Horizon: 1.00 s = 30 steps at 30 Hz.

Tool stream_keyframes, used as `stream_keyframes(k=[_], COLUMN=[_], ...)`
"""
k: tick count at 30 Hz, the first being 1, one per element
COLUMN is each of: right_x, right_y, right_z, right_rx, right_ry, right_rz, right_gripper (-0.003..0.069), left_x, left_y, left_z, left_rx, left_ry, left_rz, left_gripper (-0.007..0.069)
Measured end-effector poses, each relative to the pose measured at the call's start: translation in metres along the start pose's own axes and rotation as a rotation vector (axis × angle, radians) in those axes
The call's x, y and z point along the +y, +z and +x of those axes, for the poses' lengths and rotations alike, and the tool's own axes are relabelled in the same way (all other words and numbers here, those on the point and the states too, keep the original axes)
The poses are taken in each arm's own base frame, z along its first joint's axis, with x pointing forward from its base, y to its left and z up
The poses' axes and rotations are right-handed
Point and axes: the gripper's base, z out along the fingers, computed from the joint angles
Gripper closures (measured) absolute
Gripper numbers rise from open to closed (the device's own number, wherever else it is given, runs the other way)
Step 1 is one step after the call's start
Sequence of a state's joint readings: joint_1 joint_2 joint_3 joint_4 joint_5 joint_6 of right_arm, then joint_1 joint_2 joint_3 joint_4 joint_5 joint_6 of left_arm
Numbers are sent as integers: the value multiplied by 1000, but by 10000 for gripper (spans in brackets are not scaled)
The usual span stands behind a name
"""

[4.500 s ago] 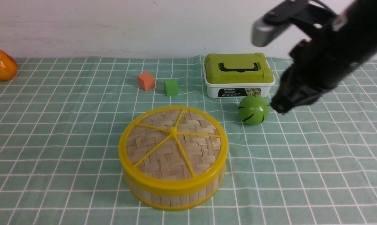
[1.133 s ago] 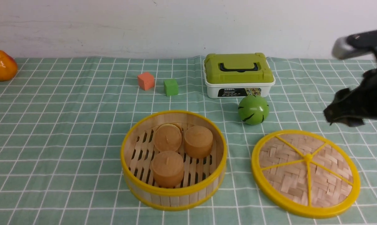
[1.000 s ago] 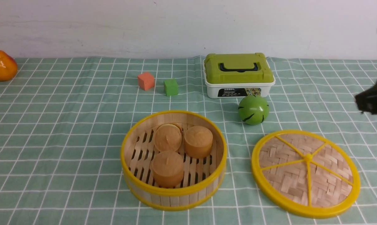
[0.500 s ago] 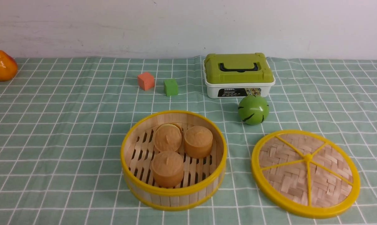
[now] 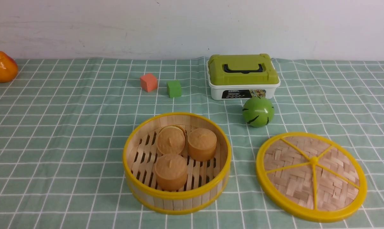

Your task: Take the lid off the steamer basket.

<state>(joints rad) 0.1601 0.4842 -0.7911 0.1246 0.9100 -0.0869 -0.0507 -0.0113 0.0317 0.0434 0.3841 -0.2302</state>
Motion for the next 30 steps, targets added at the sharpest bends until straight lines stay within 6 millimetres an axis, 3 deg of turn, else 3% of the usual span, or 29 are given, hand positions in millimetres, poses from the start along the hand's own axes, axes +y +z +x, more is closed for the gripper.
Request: stream_keyframes(k=[8,11,17,22,26,30], right_x=[-3,-7,-14,-22,-24,-24], right_y=[7,18,45,64,70,69], right_z=[0,11,65,124,148,157], right_rx=[-85,-153,-358,-448,-458,-424], right_ry=[-12,-42,-94,40,111,141], right_rz=[28,68,132,205,239,246], right_gripper=[672,672,671,671,671,671], left_x=[0,0,0,0,0,0], left_y=[0,0,0,0,0,0], left_z=[0,0,0,0,0,0], left_rx=[0,0,0,0,0,0], left_ry=[0,0,0,0,0,0], left_rz=[0,0,0,0,0,0], left_gripper=[386,386,386,386,386,386])
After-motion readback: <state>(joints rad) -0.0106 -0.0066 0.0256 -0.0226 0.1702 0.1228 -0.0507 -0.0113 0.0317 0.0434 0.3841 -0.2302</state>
